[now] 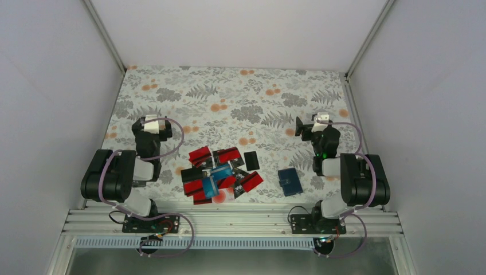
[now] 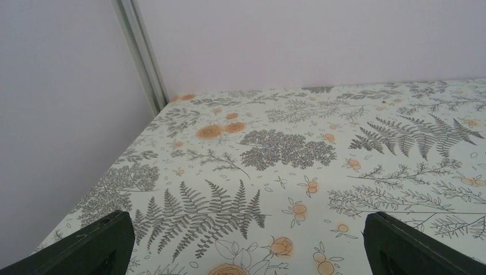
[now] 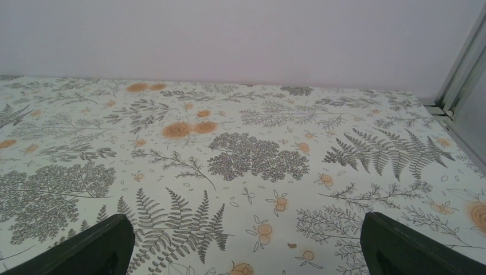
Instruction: Put the credit cards into the card holder
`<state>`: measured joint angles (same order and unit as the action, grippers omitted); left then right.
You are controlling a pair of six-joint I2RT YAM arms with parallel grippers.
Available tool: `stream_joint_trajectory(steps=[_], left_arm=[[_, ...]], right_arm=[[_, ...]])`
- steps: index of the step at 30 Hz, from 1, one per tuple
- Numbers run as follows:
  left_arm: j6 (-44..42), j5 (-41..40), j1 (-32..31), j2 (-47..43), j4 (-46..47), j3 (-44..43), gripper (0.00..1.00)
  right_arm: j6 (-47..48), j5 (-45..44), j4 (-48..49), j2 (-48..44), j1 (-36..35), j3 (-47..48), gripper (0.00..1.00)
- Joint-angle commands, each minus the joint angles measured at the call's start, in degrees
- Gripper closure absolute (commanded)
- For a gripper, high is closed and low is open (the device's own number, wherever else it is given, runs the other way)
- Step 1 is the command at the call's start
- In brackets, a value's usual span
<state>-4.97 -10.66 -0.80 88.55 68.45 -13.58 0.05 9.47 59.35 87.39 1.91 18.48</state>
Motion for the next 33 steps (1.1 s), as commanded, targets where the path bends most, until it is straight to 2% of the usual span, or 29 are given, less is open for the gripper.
stream_joint_trajectory(steps=[1, 4, 7, 11, 16, 19, 21, 26, 30, 33], left_arm=[[0.3, 1.0, 0.0, -2.6, -3.9, -2.8, 0.0], [5.3, -5.0, 0.0, -8.1, -24.7, -11.5, 0.0], [12.5, -6.0, -0.4, -10.6, -37.5, -18.6, 0.0], [19.1, -7.1, -1.8, -12.8, -58.1, -31.0, 0.0], [24.5, -3.0, -2.0, -15.5, -68.3, -36.6, 0.0], [26.6, 6.5, -2.0, -13.9, -76.3, -41.2, 0.0], [26.3, 13.6, -2.8, -12.9, -79.5, -43.1, 0.0], [22.1, 21.4, -8.7, -12.7, -87.7, -43.8, 0.0], [23.5, 33.5, -12.9, -13.3, -87.4, -39.1, 0.01], [25.1, 36.2, -20.6, -11.7, -86.2, -37.1, 0.02]], right_arm=[[-0.5, -1.8, -11.2, -2.3, 0.1, 7.3, 0.0], [-2.1, -2.7, -20.6, -5.7, 0.0, 14.1, 0.0], [-6.8, -3.8, -29.0, -8.2, 0.1, 21.7, 0.0], [-8.5, -2.5, -48.8, -7.5, 0.0, 37.3, 0.0], [-11.3, -0.5, -66.1, -7.8, 0.1, 47.2, 0.0], [-17.1, 2.3, -76.3, -8.1, 0.1, 50.4, 0.0], [-20.5, 5.1, -83.4, -8.2, 0.1, 50.7, 0.0], [-24.4, 16.3, -93.1, -11.4, 0.0, 42.5, 0.0], [-25.6, 16.3, -99.1, -16.3, -0.8, 34.9, 0.0], [-26.4, 14.6, -102.1, -19.3, -2.3, 30.5, 0.0]])
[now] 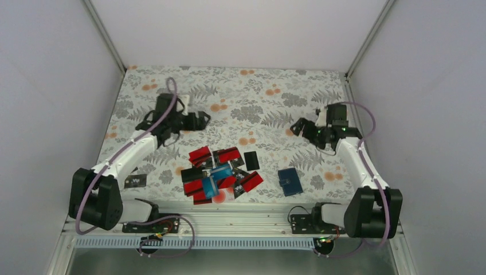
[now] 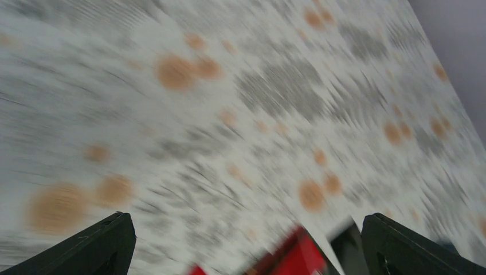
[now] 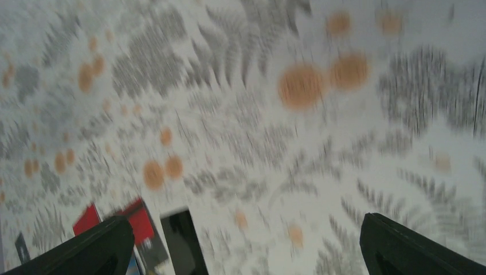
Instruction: Put the credit cards into the card holder
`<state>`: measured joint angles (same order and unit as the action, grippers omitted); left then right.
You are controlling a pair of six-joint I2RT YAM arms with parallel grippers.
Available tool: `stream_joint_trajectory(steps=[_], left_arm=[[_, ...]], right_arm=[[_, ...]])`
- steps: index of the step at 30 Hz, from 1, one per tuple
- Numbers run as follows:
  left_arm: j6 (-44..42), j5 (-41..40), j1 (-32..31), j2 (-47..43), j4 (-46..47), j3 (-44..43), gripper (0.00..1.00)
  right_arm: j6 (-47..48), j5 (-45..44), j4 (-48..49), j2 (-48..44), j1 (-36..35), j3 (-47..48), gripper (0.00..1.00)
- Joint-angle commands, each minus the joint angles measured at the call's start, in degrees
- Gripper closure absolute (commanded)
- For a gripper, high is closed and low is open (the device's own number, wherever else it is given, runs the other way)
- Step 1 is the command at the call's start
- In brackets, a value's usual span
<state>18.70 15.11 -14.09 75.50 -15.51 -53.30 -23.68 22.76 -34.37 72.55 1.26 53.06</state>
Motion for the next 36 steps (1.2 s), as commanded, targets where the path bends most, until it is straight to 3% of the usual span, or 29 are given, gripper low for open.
stream_joint_trajectory(steps=[1, 8, 14, 29, 32, 36], left_arm=[[2.1, 11.1, -9.6, 2.2, -1.7, 2.9, 0.02], [5.9, 13.4, -20.8, 9.8, 4.3, 3.4, 0.06], [5.7, 13.3, -27.0, 16.5, 6.6, -1.2, 0.09], [4.6, 13.4, -29.2, 23.5, 10.0, -2.9, 0.13], [3.8, 13.5, -29.2, 24.3, 10.0, -3.2, 0.14], [3.1, 13.7, -29.0, 24.8, 9.9, -3.5, 0.15]], right_arm=[[-3.0, 0.6, -9.0, -5.2, -2.2, -5.7, 0.0], [-8.6, 0.7, -9.5, -11.3, -6.4, -18.2, 0.0], [-11.7, -1.8, -12.5, -14.4, -9.4, -21.8, 0.0], [-15.3, -5.4, -11.6, -6.2, -14.0, -24.0, 0.0], [-16.5, -2.8, -9.5, -5.1, -15.3, -24.4, 0.06], [-18.7, -0.7, -7.8, -4.8, -17.2, -24.3, 0.24]])
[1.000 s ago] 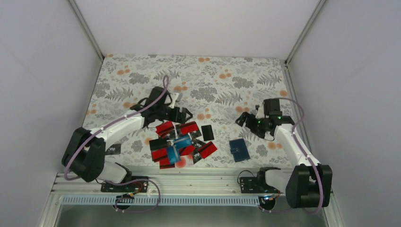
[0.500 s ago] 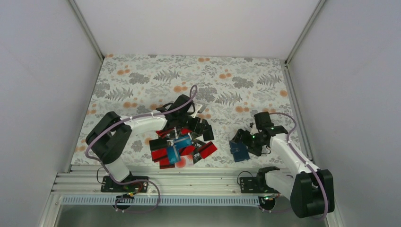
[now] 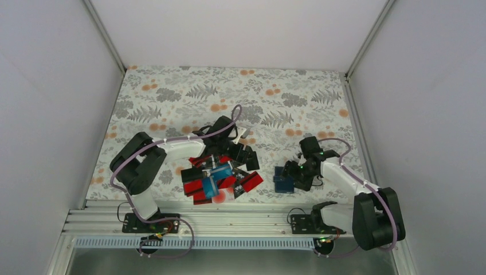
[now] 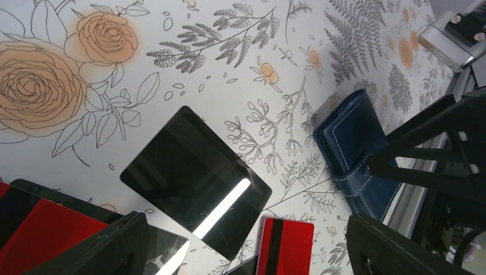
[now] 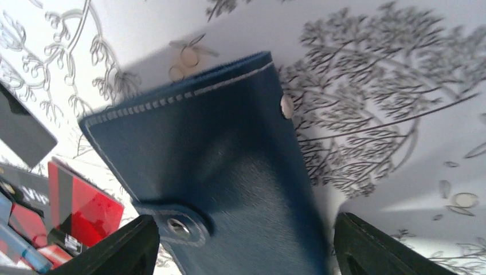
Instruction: Put the credit cards into the card holder
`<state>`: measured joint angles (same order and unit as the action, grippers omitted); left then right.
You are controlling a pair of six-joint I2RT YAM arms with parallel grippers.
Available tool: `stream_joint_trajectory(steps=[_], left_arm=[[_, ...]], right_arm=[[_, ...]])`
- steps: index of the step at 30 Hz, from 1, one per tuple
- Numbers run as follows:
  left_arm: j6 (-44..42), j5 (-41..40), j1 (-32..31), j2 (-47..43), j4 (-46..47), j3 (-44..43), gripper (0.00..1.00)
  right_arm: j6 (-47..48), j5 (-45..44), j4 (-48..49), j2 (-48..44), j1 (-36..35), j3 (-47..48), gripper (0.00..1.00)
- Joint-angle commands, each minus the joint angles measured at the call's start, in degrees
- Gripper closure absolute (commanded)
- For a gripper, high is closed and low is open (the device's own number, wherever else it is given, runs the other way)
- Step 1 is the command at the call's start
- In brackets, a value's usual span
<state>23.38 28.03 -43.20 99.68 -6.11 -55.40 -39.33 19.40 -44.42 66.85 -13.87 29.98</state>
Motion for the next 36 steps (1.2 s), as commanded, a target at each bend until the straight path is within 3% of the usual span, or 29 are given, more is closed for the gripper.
stream_joint_trajectory(steps=[1, 6, 10, 16, 31, 36], left_arm=[[-1.6, 0.8, 0.3, 0.5, 0.5, -1.4, 0.15], [-1.7, 1.1, 1.0, 0.1, 0.8, -1.0, 0.17], [-1.9, 1.1, 1.7, -0.3, 0.6, -0.6, 0.17], [-1.1, 0.9, 2.1, -0.7, 0.9, -0.9, 0.19], [0.8, -1.6, 8.3, -6.7, -1.3, -9.4, 0.24], [1.0, 4.6, 11.4, -7.6, 2.1, -9.7, 0.24]], right_arm=[[-3.3, 2.9, 2.3, 0.9, -2.5, -1.2, 0.28], [-3.6, 2.8, 4.0, 1.6, -3.0, -2.6, 0.59], [-4.0, 2.8, 6.1, 1.9, -3.0, -3.0, 0.68], [-3.4, 3.5, 9.6, 1.8, -3.1, -1.3, 0.95], [3.7, 8.3, 21.3, 8.2, -2.8, 18.0, 0.96], [6.3, 15.2, 25.2, 11.9, -2.8, 24.2, 0.96]])
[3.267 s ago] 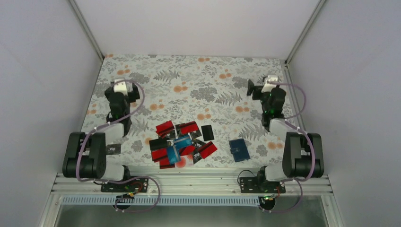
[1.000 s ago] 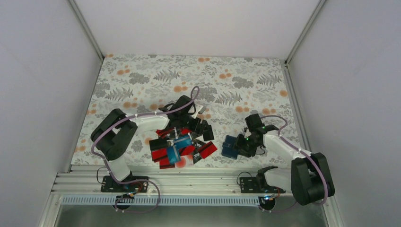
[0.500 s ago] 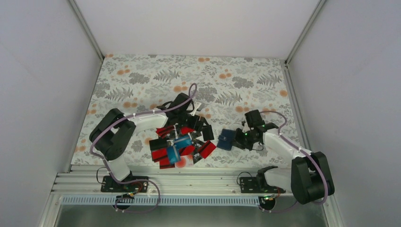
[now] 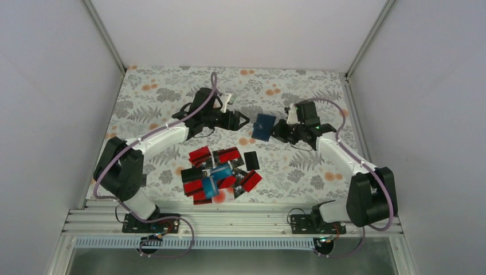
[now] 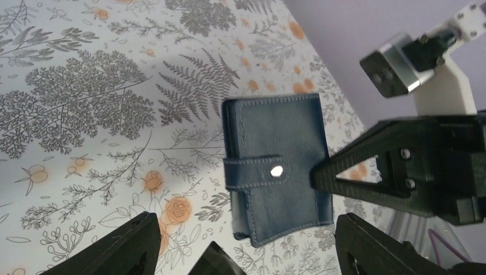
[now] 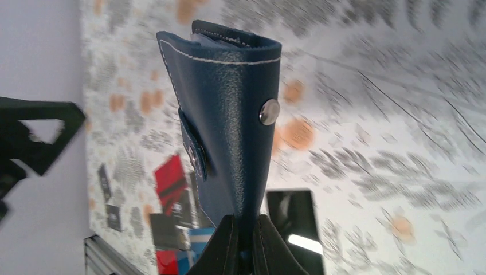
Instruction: Put the credit cards into the card holder
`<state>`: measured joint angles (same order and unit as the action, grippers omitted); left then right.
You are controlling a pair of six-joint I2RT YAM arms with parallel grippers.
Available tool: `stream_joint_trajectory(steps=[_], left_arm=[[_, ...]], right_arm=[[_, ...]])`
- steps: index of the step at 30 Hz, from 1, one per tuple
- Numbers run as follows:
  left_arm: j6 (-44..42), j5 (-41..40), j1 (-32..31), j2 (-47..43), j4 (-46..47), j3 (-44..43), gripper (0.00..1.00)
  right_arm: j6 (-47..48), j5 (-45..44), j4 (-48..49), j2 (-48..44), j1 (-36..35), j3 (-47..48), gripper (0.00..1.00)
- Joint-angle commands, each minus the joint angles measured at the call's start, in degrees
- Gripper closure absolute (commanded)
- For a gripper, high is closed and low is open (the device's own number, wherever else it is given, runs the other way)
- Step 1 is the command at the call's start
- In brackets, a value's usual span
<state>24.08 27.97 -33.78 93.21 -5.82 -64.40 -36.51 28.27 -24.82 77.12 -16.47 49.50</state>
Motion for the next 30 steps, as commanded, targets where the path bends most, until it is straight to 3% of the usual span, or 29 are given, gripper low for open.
stream_joint_trajectory(steps=[1, 10, 16, 23, 30], left_arm=[[0.0, 6.5, 2.5, -1.1, 2.6, -0.7, 0.24], [-0.8, 19.2, 5.3, -0.5, 10.8, 0.9, 0.25], [-0.4, 17.3, 5.4, -0.7, 12.1, 1.0, 0.28], [-0.7, 8.3, 5.4, -3.3, 11.3, 2.7, 0.3], [-1.8, 10.0, 4.4, -4.0, 13.2, 2.3, 0.49]], right_arm=[[4.1, 7.4, 6.0, 2.0, -0.2, 5.7, 0.96], [6.7, 15.2, 10.1, 3.6, 0.0, 10.6, 0.96], [6.6, 18.9, 11.6, 4.1, 0.0, 13.4, 0.96], [6.9, 20.8, 11.4, 4.7, 0.0, 14.7, 0.96], [6.1, 22.8, 12.6, 5.4, 0.0, 14.7, 0.96]])
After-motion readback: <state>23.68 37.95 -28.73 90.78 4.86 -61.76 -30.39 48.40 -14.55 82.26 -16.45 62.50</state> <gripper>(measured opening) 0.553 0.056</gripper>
